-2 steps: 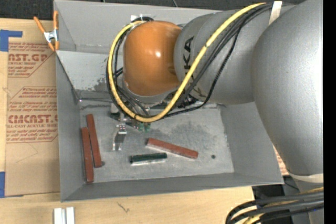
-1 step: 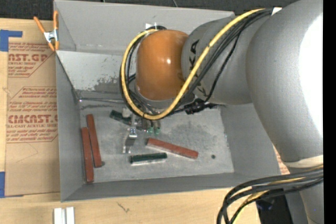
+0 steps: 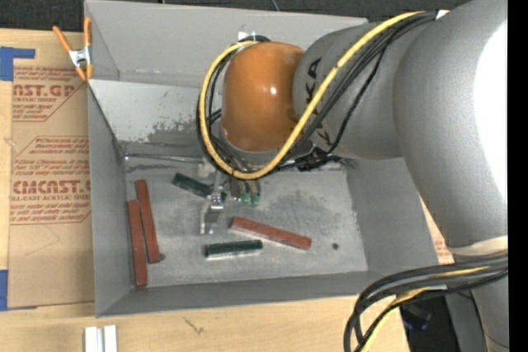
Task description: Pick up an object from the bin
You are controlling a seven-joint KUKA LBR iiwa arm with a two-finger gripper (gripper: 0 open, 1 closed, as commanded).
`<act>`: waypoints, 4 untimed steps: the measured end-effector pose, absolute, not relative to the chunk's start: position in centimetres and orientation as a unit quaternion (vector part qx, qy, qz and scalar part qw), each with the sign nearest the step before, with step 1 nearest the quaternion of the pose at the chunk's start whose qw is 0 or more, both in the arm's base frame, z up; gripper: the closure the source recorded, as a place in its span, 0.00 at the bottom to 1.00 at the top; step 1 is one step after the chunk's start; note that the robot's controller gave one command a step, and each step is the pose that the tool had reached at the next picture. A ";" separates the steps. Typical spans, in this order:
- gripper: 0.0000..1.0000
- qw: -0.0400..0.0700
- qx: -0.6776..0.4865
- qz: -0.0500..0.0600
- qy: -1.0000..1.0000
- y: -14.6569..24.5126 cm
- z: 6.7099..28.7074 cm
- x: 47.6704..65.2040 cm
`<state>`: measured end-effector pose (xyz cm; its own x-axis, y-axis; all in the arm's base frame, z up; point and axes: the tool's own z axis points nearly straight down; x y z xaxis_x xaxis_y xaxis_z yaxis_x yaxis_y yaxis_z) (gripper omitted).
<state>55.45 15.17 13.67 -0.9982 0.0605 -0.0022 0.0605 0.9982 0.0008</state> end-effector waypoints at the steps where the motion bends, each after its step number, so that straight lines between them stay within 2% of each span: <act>1: 0.00 0.001 0.107 0.001 0.994 14.3 8.9 56.3; 2: 1.00 0.008 0.153 0.005 0.988 13.3 7.7 57.4; 4: 1.00 0.007 0.153 0.004 0.988 13.3 7.8 57.4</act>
Offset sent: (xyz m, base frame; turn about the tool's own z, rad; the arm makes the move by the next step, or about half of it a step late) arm 0.0145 -0.0216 -0.0667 0.2490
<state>57.43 13.33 7.80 -0.9528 0.3032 -0.0121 0.3031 0.9529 0.0104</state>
